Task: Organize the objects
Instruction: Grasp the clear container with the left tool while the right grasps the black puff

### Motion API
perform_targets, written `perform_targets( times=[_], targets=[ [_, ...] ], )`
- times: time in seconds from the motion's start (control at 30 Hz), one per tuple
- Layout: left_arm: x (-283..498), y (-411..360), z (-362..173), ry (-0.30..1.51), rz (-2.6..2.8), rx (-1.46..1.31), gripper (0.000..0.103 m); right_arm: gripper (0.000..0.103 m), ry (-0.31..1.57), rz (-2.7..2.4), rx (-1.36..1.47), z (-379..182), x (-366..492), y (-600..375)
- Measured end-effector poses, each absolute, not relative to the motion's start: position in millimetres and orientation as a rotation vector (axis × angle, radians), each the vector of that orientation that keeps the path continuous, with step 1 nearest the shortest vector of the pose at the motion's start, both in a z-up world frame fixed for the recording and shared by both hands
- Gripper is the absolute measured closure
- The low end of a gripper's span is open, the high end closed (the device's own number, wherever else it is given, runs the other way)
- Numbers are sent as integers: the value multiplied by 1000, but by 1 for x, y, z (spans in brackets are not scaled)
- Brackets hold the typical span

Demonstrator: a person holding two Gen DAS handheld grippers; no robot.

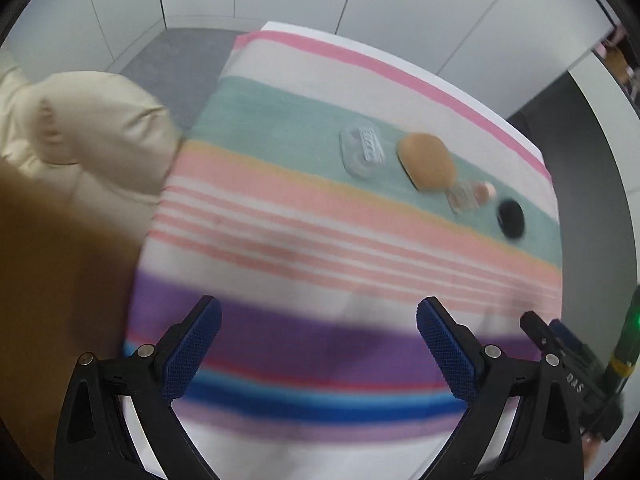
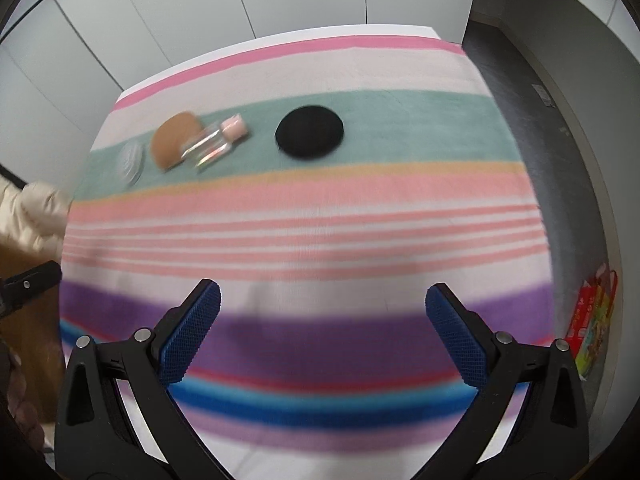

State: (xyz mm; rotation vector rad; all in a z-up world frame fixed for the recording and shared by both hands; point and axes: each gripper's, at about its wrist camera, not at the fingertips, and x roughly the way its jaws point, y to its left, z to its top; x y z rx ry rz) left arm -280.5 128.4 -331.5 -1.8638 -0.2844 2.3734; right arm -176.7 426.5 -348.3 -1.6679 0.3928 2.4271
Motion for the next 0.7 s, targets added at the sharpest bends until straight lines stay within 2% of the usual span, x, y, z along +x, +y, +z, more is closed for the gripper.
perform_targets(
  times=[0.27, 0.5, 0.57, 0.6, 0.63, 0.67, 0.7],
  targets=[
    [-347, 140, -378, -428, 2347, -1979, 4, 0, 384, 2435, -1603, -381, -235, 443],
    [-382, 154, -382, -361, 2516, -1914, 5, 1, 296, 2490, -1556, -383, -265, 434],
    [-386, 159, -384, -301, 2559, -1884, 6, 6, 255, 2519, -1549, -384, -271, 431],
    [-388, 163, -385, -249, 2583, -1881, 11, 13, 225, 2534, -1541, -384, -273, 430],
    [-388, 166, -385, -200, 2599, -1877, 15, 28, 199, 2538, -1534, -383, -275, 430],
    [-387, 168, -383, -179, 2601, -1852, 29, 37, 165, 2541, -1517, -381, -275, 429],
    [-385, 172, -381, -150, 2601, -1827, 47, 49, 152, 2541, -1508, -379, -275, 429]
  ],
)
